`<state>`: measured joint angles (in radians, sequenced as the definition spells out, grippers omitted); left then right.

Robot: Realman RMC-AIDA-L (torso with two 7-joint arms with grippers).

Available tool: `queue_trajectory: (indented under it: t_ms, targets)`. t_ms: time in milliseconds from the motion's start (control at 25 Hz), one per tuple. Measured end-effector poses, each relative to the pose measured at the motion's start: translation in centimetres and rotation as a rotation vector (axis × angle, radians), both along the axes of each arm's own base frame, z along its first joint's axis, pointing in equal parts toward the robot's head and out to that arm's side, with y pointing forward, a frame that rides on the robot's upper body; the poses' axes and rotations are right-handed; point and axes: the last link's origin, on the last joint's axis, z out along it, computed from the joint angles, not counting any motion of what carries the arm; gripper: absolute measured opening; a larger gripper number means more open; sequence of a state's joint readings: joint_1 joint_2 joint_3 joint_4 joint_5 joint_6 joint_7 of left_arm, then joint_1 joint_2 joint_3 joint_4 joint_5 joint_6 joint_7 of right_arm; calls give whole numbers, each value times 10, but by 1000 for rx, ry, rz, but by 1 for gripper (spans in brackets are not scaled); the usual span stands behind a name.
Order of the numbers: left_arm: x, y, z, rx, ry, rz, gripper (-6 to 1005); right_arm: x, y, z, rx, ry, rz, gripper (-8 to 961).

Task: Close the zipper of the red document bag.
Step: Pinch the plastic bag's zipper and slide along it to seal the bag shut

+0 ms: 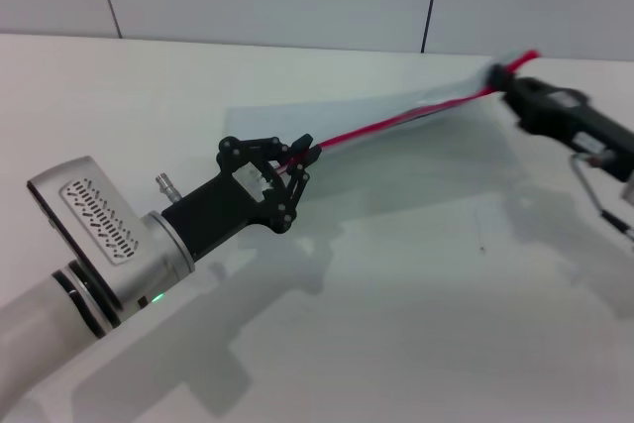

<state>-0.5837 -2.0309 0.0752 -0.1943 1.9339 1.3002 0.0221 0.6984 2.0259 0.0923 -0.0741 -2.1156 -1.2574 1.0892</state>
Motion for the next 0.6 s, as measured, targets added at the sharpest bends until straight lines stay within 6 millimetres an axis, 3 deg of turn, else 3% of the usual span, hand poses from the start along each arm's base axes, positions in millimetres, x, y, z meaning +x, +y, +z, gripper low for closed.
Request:
queue_trajectory:
  t_ms: [280,600]
  targets:
    - [-1,-1,0,-1,0,5,71,33,-8,22,96,28,-118,113]
    - [-2,1,2,22,-14,23,81,39,-7,26,105,18,-146,123]
